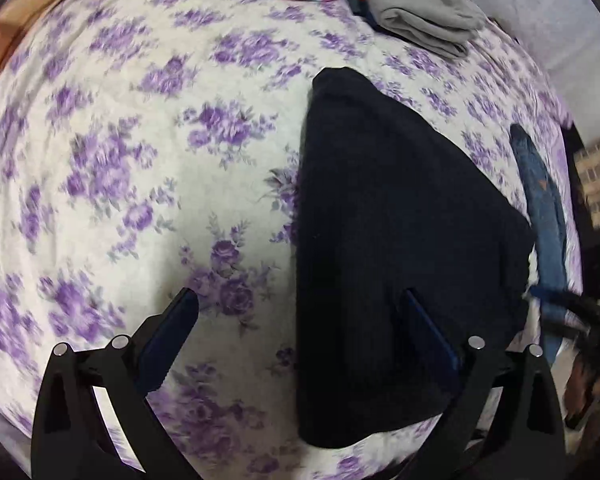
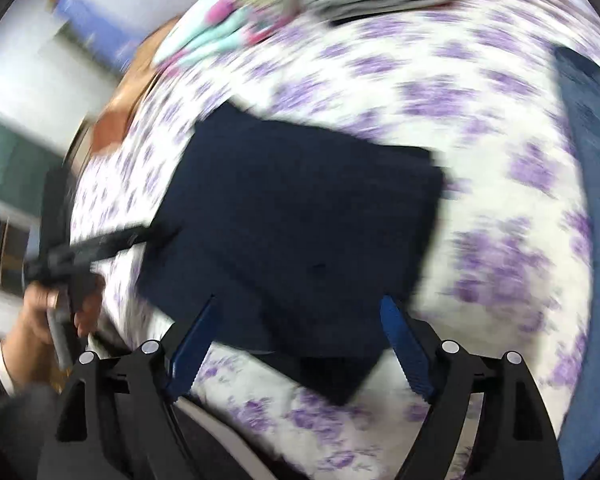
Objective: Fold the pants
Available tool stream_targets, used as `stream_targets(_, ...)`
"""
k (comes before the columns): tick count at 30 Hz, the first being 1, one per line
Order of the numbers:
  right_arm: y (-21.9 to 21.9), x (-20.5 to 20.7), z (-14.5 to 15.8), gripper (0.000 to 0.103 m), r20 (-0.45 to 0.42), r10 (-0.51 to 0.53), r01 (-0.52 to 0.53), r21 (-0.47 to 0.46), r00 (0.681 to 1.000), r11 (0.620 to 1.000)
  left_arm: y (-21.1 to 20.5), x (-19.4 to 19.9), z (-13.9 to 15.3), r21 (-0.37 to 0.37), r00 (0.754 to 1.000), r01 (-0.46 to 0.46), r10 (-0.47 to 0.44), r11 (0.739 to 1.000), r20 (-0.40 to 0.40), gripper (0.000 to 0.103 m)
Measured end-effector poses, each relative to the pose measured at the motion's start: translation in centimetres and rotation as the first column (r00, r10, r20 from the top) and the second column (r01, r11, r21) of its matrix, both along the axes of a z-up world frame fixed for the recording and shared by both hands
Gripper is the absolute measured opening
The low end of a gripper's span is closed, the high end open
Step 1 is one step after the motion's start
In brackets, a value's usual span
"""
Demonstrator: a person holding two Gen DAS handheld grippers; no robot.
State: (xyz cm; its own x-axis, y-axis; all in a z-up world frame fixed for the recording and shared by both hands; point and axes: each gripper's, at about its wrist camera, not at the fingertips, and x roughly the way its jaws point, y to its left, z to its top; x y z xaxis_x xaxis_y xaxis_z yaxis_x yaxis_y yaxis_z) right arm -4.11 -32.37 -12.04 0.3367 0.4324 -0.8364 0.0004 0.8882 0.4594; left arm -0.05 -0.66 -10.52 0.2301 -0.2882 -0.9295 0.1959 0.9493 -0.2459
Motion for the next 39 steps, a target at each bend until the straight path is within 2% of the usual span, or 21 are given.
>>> stream_targets(2,-1.9,-0.5,-0.9,0.083,-0.011,-0.080,0.081,0.041,0.997,0.996,0.0,0.2,0.0,0.004,1.000,0.024,-0.024,1.000,0.006,0.098)
stream_targets(4,-3.3,-0.3,-2.4,0.083,-0.021,-0.154,0.155,0.033,0.988,0.987,-0.2,0.3,-0.3,0.012,0.999,0.035,-0.035,0.999,-0.018,0.098)
stream_targets(6,-3.7,-0.2,-4.0,0.083,-0.049,-0.190,0.191,0.033,0.981,0.981,-1.3,1.1,-0.9,0.003,0.998,0.048,-0.048,0.999,-0.037,0.098)
stream_targets(9,-2.9,0.8,-5.2,0.084,-0.055,-0.208,0.213,0.105,0.977,0.971,-2.7,1.7,-1.8,0.007,0.996,0.063,-0.062,0.998,-0.057,0.098)
stream_targets(12,-2.7,1.1,-6.2,0.090,-0.068,-0.250,0.259,0.180,0.966,0.949,-3.0,2.0,-2.2,0.010,0.996,0.060,-0.060,0.998,-0.067,0.098)
stream_targets(14,-1.9,0.9,-5.9,0.090,-0.073,-0.249,0.259,0.227,0.966,0.939,-3.7,2.2,-2.4,0.019,0.995,0.061,-0.059,0.998,-0.077,0.098)
stream_targets(18,-0.9,1.8,-6.0,0.090,-0.083,-0.237,0.249,0.199,0.968,0.948,-4.9,2.2,-2.4,0.038,0.995,0.072,-0.069,0.997,-0.071,0.098)
stream_targets(23,0.3,2.6,-5.4,0.090,-0.099,-0.200,0.218,0.234,0.975,0.947,-5.8,2.2,-2.5,0.034,0.994,0.093,-0.091,0.995,-0.063,0.098)
stream_targets(27,0.6,3.4,-6.0,0.090,-0.094,-0.141,0.156,0.180,0.986,0.971,-5.9,3.0,-2.9,0.010,0.993,0.090,-0.089,0.996,-0.076,0.099)
stream_targets(29,0.7,3.9,-6.3,0.098,-0.034,-0.101,0.106,0.191,0.994,0.976,-6.3,3.1,-3.1,0.024,0.991,0.121,-0.119,0.992,-0.059,0.099)
stream_targets(32,1.5,4.5,-6.0,0.099,-0.060,-0.117,0.125,0.144,0.991,0.982,-6.9,3.3,-3.2,0.029,0.989,0.145,-0.143,0.989,-0.043,0.099)
stream_targets(34,1.7,4.4,-5.5,0.080,-0.080,-0.133,0.141,0.099,0.988,0.985,-6.9,3.2,-3.1,0.029,0.990,0.134,-0.132,0.991,-0.047,0.098)
stream_targets(35,1.5,4.2,-5.3,0.060,-0.083,-0.125,0.135,0.117,0.989,0.984,-7.0,3.1,-2.9,0.035,0.991,0.132,-0.131,0.991,-0.042,0.089)
stream_targets(36,1.0,3.9,-4.9,0.043,-0.084,-0.108,0.122,0.177,0.991,0.977,-7.4,2.8,-2.4,0.050,0.990,0.139,-0.137,0.989,-0.027,0.084)
stream_targets(37,0.7,3.8,-4.6,0.041,-0.080,-0.094,0.109,0.219,0.992,0.970,-7.5,2.5,-1.9,0.057,0.989,0.147,-0.146,0.987,-0.018,0.070)
stream_targets(38,0.5,3.5,-4.2,0.039,-0.073,-0.080,0.096,0.248,0.994,0.964,-7.7,2.3,-1.3,0.049,0.987,0.161,-0.160,0.986,-0.009,0.050)
stream_targets(39,0.4,3.3,-3.7,0.038,-0.064,-0.064,0.079,0.263,0.996,0.962,-7.8,2.0,-0.5,0.038,0.985,0.173,-0.173,0.984,0.001,0.041)
